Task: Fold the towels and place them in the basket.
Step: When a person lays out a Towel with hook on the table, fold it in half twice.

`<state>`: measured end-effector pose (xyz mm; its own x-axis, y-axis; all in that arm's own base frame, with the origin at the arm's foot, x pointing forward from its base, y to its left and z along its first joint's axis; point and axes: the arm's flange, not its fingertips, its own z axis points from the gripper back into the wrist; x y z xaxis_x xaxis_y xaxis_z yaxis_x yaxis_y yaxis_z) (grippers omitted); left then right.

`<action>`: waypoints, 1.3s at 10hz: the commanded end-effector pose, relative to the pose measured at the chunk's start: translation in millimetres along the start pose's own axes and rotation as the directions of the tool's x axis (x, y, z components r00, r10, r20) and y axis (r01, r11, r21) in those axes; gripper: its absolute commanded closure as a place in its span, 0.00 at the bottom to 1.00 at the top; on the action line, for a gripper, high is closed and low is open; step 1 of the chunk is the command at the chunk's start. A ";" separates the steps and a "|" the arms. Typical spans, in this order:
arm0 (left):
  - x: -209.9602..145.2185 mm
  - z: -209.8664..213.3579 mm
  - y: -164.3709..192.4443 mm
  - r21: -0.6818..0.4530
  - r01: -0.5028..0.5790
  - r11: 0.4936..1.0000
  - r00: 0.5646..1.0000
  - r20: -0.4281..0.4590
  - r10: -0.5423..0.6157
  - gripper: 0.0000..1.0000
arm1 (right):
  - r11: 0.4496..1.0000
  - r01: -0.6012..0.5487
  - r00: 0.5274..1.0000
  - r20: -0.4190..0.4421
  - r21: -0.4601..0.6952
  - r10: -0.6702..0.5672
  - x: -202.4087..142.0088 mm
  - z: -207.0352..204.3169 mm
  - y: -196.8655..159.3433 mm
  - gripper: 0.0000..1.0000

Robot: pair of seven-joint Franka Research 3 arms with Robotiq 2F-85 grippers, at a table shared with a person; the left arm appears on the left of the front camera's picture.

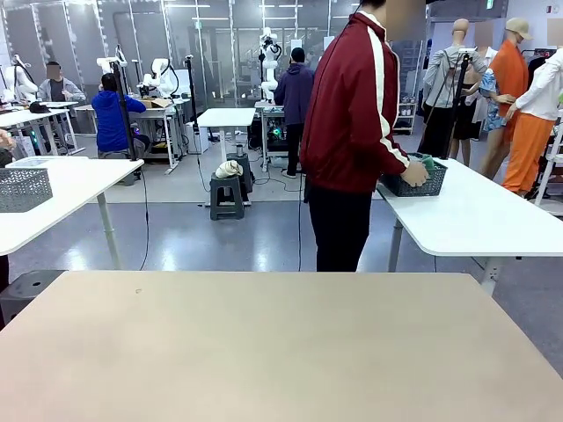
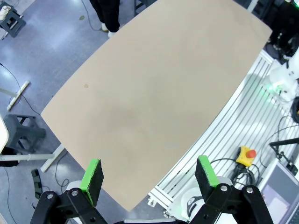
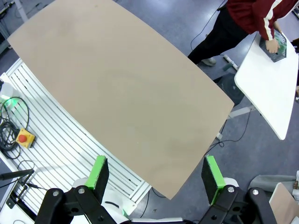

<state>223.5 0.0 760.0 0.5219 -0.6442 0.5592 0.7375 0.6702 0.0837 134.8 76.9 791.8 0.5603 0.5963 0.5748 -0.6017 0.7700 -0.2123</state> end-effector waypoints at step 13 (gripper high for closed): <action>-0.1 21.2 2.0 0.001 -0.014 1.000 0.997 0.081 0.014 0.00 | 1.000 -0.001 1.000 0.005 -0.003 0.001 -1.6 1.2 0.7 0.00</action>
<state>215.8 9.6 777.5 0.4992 -0.6015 0.6237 0.7266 0.6827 0.0768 134.8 76.9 791.8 0.5604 0.5962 0.5749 -0.6016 0.7701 -0.2123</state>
